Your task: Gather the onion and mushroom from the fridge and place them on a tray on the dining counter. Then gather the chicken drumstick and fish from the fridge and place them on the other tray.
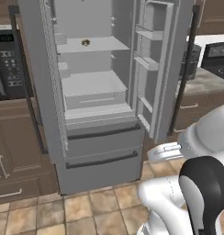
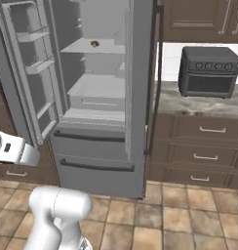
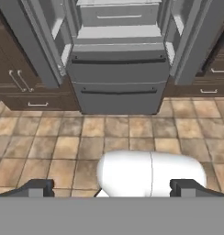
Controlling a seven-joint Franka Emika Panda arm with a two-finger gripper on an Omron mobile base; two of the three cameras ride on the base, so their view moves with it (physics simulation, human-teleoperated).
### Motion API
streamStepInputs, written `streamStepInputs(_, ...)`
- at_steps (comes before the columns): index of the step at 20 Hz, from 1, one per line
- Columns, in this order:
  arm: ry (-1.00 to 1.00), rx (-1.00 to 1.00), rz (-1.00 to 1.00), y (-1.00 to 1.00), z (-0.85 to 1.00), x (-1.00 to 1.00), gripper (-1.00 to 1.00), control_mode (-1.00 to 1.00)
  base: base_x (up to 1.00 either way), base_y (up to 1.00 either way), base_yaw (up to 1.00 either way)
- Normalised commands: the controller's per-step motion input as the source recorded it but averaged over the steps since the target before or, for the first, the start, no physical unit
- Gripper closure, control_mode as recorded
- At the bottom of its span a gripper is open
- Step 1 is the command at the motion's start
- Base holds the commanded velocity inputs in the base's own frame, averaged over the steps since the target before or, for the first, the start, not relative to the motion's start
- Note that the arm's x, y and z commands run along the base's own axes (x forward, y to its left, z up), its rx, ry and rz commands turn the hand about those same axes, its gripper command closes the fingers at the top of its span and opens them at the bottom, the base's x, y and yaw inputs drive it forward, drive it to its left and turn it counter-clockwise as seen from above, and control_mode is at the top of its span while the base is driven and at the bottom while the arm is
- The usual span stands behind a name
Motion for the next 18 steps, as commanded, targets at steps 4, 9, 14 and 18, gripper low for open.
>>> streamStepInputs(4, 0.0, 0.0, 0.0, 0.0, 0.0, 0.0, -1.0, 1.0, 1.0, 0.02, 0.04)
streamStepInputs(9, 0.0, 0.0, 0.0, 0.0, 0.0, 0.0, -1.0, 1.0, 0.97, 0.06, 0.04)
streamStepInputs(14, 0.0, 0.0, 0.0, 0.0, 0.0, 0.0, -1.0, 1.0, 0.83, 0.14, 0.04)
streamStepInputs(18, 0.0, 0.0, 0.0, 0.0, 0.0, 0.0, -1.0, 1.0, 0.57, 0.34, 0.0)
